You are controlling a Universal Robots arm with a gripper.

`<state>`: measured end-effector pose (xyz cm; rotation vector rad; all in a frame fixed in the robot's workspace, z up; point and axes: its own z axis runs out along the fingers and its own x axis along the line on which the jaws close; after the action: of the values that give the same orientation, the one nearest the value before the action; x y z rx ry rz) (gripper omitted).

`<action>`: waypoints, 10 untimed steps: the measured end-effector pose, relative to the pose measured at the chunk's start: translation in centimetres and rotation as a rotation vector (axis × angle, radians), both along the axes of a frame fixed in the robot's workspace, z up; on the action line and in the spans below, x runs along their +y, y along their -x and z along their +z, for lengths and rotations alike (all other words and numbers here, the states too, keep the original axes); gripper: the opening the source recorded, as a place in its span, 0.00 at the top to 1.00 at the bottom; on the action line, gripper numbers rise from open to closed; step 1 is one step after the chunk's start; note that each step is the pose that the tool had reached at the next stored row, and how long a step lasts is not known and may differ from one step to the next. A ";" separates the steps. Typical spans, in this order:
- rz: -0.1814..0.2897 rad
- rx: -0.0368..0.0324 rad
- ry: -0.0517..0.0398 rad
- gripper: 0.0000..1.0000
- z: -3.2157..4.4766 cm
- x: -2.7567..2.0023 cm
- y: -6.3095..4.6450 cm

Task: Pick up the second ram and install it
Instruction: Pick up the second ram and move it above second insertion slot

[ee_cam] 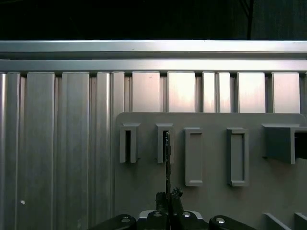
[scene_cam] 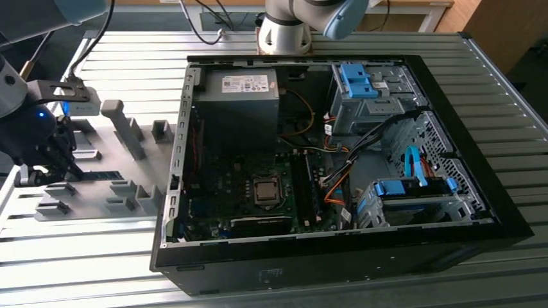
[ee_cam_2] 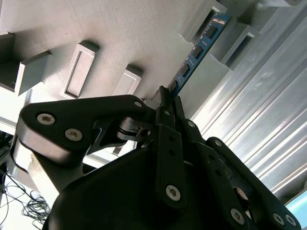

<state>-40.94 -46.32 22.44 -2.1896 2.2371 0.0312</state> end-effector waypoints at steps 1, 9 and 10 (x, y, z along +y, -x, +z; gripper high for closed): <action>0.000 0.0000 0.0000 0.86 0.00 0.00 0.0; 0.000 0.0000 0.0028 0.86 0.50 0.01 0.0; 0.000 0.0000 0.0028 0.86 0.60 0.01 0.0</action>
<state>-40.94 -46.31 23.04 -2.1910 2.2385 0.0282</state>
